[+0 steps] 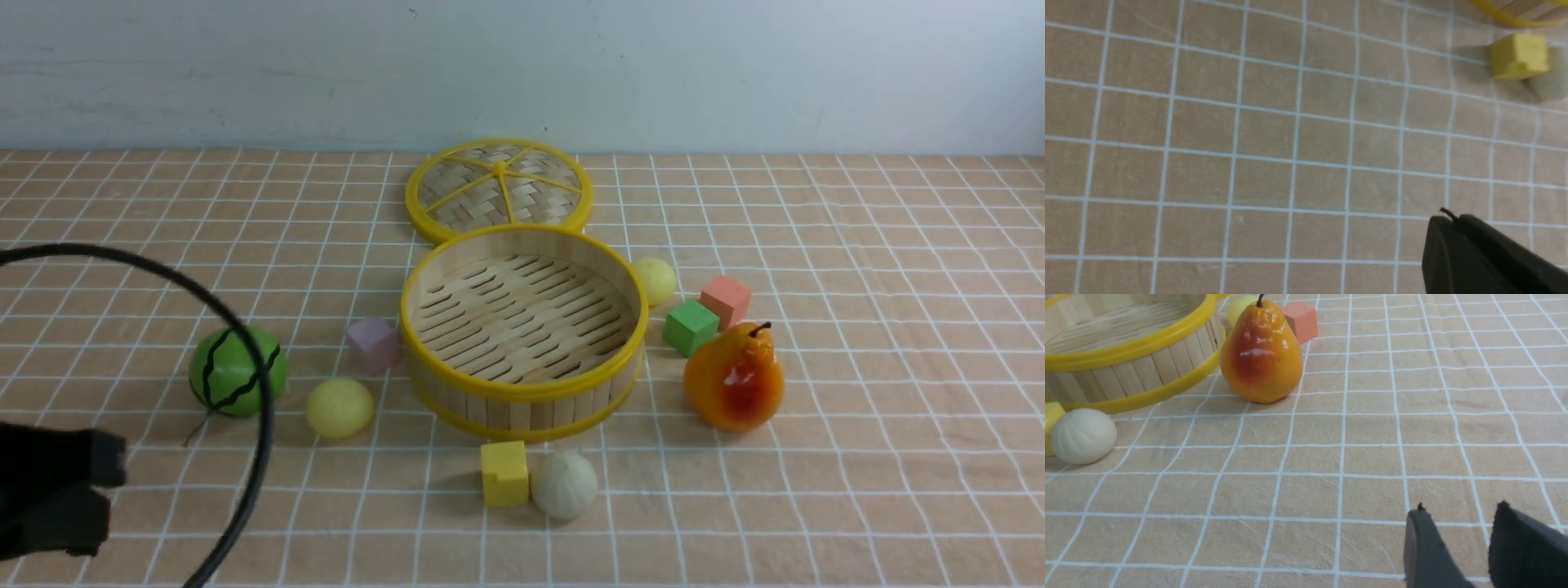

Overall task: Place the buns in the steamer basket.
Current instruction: Use the left arm to grab a steamed stuffed bun

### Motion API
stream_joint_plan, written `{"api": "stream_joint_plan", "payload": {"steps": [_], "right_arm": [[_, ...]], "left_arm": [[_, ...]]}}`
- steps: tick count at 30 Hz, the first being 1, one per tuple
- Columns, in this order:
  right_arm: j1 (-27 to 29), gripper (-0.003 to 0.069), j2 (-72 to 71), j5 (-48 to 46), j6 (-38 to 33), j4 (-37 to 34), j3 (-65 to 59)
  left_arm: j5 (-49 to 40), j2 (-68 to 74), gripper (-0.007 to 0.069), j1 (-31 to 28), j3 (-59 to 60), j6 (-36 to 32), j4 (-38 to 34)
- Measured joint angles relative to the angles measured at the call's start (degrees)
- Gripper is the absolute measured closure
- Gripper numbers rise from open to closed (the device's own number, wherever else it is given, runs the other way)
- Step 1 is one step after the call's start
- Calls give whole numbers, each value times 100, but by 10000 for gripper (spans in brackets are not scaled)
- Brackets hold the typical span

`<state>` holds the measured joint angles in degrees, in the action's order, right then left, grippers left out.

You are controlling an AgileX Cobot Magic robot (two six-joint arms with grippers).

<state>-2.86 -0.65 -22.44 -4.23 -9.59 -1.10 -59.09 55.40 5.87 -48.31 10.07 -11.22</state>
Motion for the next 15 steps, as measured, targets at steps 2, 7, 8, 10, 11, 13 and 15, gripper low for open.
{"api": "stream_joint_plan", "payload": {"steps": [2,7,8,10,11,13,15], "right_arm": [[0,420,0,0,0,0,0],[0,420,0,0,0,5,0],[0,420,0,0,0,5,0],[0,420,0,0,0,0,0],[0,420,0,0,0,0,0],[0,420,0,0,0,0,0],[0,420,0,0,0,0,0]], "left_arm": [[135,786,638,225,-247,-273,-148],[624,1746,638,1341,-764,-188,93],[687,2041,638,1586,-940,-64,315],[713,2500,638,1821,-1277,144,652],[721,2739,638,1865,-1457,228,822],[754,3211,638,1864,-1842,380,1182],[792,3609,638,1817,-2106,434,1409]]}}
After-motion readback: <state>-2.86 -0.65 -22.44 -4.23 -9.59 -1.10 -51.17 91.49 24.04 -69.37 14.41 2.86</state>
